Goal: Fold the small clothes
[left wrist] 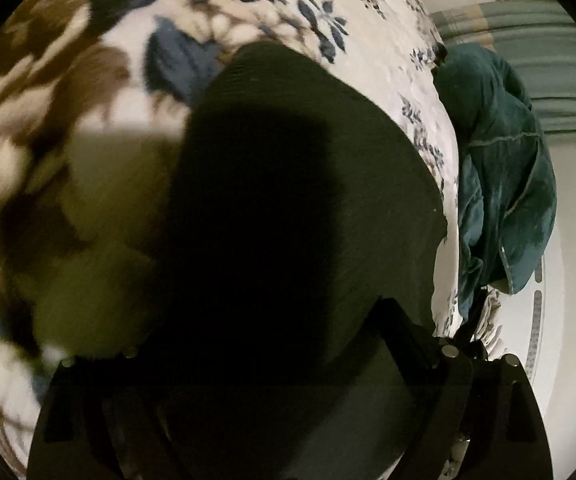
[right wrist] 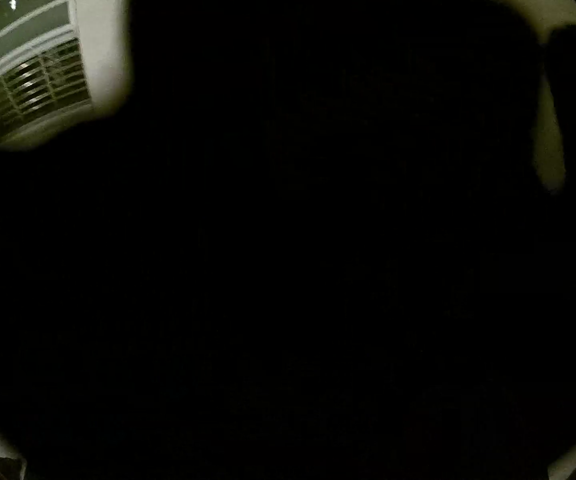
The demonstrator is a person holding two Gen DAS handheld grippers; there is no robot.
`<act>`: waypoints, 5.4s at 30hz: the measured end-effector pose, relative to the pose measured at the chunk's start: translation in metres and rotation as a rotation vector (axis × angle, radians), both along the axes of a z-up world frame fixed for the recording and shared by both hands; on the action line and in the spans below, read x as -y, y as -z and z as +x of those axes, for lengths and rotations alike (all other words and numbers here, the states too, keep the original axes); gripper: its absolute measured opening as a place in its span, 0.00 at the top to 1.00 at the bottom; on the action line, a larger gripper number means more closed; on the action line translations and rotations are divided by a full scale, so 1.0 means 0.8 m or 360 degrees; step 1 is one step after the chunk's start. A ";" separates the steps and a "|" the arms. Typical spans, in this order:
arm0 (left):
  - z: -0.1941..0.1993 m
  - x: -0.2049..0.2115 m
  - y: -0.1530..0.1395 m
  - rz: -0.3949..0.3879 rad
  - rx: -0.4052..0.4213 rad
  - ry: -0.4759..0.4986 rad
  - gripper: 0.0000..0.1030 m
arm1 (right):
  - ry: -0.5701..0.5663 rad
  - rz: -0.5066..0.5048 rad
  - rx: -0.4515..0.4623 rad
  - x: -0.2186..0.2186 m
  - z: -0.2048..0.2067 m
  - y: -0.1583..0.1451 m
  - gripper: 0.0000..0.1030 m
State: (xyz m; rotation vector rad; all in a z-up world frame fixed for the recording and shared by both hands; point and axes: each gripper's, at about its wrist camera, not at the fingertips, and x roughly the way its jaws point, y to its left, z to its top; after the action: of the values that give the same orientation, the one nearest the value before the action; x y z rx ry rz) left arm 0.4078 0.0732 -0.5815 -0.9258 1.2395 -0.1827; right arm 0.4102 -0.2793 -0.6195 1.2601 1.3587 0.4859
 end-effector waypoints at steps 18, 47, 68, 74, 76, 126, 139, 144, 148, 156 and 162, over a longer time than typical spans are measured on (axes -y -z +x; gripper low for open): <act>0.142 -0.002 -0.151 0.0059 0.0360 0.0251 0.77 | 0.0246 -0.0293 0.0367 -0.027 0.058 -0.160 0.77; 0.407 0.001 -0.095 0.0949 0.0219 0.0543 0.11 | 0.0054 -0.1570 0.0176 -0.031 0.245 -0.110 0.11; 0.187 0.042 -0.416 0.1273 0.0529 0.0343 0.00 | -0.0041 -0.2251 0.0641 -0.104 0.158 -0.522 0.00; 0.094 0.056 -0.522 0.1312 0.0633 0.0314 0.00 | 0.0019 -0.2288 0.0826 -0.114 0.057 -0.664 0.00; 0.065 0.058 -0.553 0.1319 0.0661 0.0301 0.00 | 0.0052 -0.2314 0.0885 -0.115 0.022 -0.706 0.00; -0.189 0.077 -0.732 0.1430 0.0916 0.0087 0.00 | 0.0171 -0.2206 0.1295 -0.113 -0.274 -0.960 0.00; -0.188 0.076 -0.732 0.1432 0.0913 0.0086 0.00 | 0.0159 -0.2195 0.1303 -0.118 -0.274 -0.960 0.00; -0.192 0.073 -0.731 0.1434 0.0914 0.0082 0.00 | 0.0156 -0.2196 0.1302 -0.119 -0.275 -0.960 0.00; -0.197 0.070 -0.731 0.1434 0.0912 0.0076 0.00 | 0.0157 -0.2196 0.1298 -0.120 -0.277 -0.959 0.00; -0.192 0.070 -0.731 0.1430 0.0917 0.0089 0.00 | 0.0161 -0.2201 0.1299 -0.120 -0.279 -0.958 0.00; -0.191 0.069 -0.732 0.1430 0.0918 0.0090 0.00 | 0.0162 -0.2200 0.1299 -0.120 -0.280 -0.958 0.00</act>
State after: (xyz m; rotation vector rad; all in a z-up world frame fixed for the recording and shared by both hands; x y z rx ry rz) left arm 0.2546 0.0178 0.0038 -0.0342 0.6767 0.0705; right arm 0.1863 -0.1829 0.1467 -0.0656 0.6012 -0.0910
